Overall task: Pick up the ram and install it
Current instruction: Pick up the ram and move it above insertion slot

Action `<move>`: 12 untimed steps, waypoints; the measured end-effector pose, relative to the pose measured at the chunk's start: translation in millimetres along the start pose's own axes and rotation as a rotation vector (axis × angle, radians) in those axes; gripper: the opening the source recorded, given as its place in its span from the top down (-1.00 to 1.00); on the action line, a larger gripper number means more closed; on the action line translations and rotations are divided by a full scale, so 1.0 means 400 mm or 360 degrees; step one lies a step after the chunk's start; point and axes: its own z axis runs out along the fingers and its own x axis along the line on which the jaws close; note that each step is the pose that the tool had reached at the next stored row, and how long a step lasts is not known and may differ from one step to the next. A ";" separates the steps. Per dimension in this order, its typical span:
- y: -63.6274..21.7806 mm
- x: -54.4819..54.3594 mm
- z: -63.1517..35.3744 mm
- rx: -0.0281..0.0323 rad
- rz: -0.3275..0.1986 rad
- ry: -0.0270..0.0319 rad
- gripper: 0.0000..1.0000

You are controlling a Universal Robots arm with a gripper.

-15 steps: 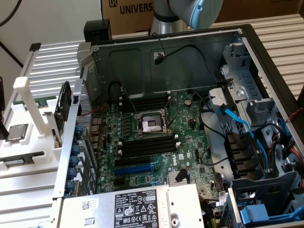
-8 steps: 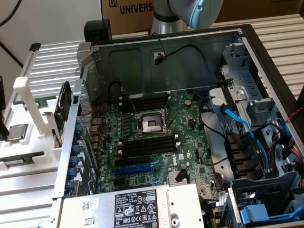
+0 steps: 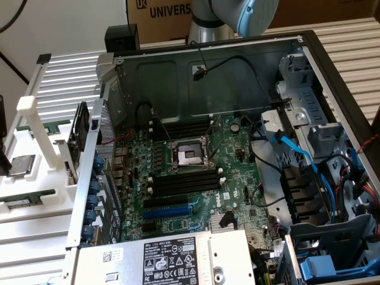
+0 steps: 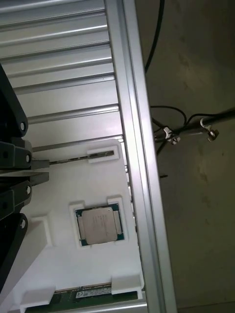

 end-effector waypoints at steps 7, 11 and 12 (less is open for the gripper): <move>0.000 0.000 0.001 0.00000 0.0000 0.00000 0.48; 0.002 0.001 0.011 0.00048 -0.0001 -0.00020 0.48; 0.002 0.001 0.015 0.00039 -0.0020 -0.00018 0.48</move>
